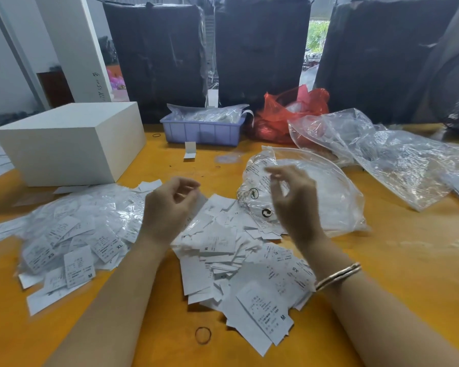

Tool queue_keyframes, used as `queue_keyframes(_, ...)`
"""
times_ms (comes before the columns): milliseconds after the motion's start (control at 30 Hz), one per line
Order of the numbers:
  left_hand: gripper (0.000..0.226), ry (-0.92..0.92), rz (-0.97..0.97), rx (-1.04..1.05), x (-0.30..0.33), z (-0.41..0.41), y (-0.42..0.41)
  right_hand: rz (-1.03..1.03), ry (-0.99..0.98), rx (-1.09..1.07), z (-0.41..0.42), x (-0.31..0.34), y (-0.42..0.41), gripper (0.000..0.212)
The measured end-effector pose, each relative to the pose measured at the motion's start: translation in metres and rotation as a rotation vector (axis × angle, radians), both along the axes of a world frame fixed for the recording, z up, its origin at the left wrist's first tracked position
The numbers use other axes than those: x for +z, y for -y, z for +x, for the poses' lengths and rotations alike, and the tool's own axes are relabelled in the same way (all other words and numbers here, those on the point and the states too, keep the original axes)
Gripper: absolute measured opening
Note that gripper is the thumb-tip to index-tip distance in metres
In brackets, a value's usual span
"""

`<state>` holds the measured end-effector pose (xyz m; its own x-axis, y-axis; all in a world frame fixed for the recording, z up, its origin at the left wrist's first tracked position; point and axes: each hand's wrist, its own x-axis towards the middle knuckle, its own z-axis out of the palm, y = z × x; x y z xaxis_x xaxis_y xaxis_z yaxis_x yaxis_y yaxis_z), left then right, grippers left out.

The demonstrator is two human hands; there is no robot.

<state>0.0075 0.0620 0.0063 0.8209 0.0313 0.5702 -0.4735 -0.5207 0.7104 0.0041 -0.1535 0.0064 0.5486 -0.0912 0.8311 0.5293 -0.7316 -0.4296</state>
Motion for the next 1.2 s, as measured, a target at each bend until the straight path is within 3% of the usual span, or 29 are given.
queue_keyframes(100,0.013,-0.036,0.185,0.247,-0.002,0.005,-0.014,0.01,-0.071,-0.321,0.009,0.001,0.038,0.023)
queue_keyframes(233,0.024,-0.285,0.423,0.458,-0.009,0.009,-0.025,-0.309,-0.665,-0.512,0.018,-0.014,0.063,0.031)
queue_keyframes(300,0.032,-0.336,0.556,0.521,-0.011,0.009,-0.026,-0.454,-0.808,-0.522,0.022,-0.018,0.062,0.029)
queue_keyframes(400,0.029,-0.217,0.64,0.561,-0.009,0.008,-0.02,-0.542,-0.829,-0.561,0.025,-0.017,0.059,0.023)
queue_keyframes(500,0.023,-0.097,0.589,0.467,-0.01,0.006,-0.01,-0.585,-0.796,-0.595,0.028,-0.018,0.057,0.023)
queue_keyframes(600,0.016,-0.021,0.475,0.317,-0.01,0.002,0.001,-0.442,-0.715,-0.57,0.026,-0.02,0.057,0.023)
queue_keyframes(767,0.013,0.019,0.272,0.088,-0.008,0.0,0.012,-0.087,-0.385,-0.454,0.016,-0.017,0.056,0.009)
queue_keyframes(933,0.023,-0.113,0.006,-0.164,-0.002,-0.004,0.017,-0.028,-0.124,-0.13,-0.002,0.001,0.02,0.011)
queue_keyframes(1000,0.03,-0.188,-0.057,-0.275,0.0,-0.006,0.016,0.049,-0.228,0.177,-0.011,0.008,0.0,0.012)
queue_keyframes(1067,0.032,-0.287,-0.125,-0.415,0.001,-0.008,0.015,0.154,-0.454,0.469,-0.019,0.011,-0.018,0.015)
queue_keyframes(1200,0.025,-0.342,-0.266,-0.493,0.004,-0.013,0.018,0.333,-0.625,0.657,-0.024,0.003,-0.037,0.019)
